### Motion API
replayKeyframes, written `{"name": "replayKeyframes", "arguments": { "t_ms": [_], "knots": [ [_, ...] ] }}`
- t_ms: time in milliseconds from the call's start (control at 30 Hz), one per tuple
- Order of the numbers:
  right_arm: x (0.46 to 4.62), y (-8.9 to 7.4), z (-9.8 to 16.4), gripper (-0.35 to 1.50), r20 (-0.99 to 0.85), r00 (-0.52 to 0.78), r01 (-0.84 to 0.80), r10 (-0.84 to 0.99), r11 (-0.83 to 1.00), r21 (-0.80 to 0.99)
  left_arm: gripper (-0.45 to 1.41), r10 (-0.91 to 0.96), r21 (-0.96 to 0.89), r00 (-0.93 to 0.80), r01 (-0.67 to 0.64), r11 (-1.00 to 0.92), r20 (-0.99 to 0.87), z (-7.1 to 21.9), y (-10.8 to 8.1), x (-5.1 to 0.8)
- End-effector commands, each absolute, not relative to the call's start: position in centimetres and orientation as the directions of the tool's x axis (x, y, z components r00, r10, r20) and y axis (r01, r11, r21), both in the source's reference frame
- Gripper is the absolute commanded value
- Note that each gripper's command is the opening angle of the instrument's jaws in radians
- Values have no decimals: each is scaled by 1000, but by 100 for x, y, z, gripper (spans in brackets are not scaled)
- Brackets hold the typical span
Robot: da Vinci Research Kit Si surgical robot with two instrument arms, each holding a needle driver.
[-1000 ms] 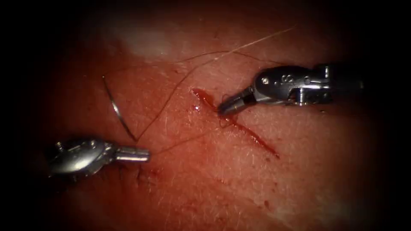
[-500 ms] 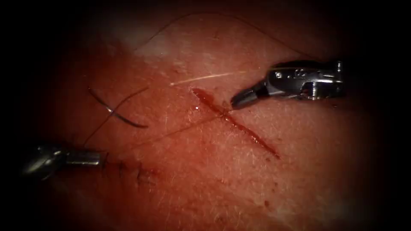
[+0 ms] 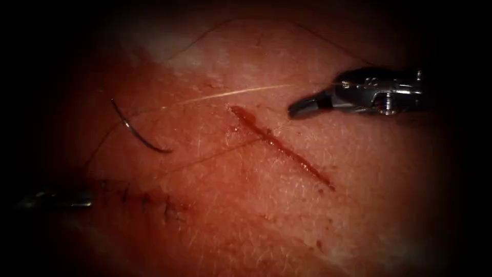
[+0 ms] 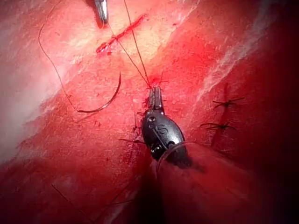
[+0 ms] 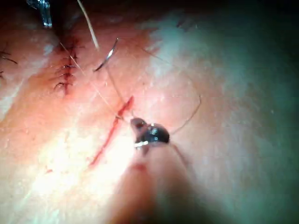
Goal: Wound Closure
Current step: Move the right tool up and the left tool down to tighten the suture, then pull the right gripper up and the left gripper down to tighten the knot
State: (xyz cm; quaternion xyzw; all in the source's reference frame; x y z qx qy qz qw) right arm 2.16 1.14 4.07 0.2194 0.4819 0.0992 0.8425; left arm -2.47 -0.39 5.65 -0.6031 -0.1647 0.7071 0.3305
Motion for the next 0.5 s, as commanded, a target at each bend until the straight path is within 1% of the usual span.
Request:
{"name": "replayKeyframes", "arguments": {
  "t_ms": [33,500],
  "knots": [
    [222,110,413,-35,-771,512,43,379,885,464,-45,669,-635,-55,-267,-725,-741,571,-48,-251],
    [218,123,420,-35,-775,509,-2,374,901,434,-45,662,-626,-79,-259,-736,-745,586,-74,-246]
  ]
}}
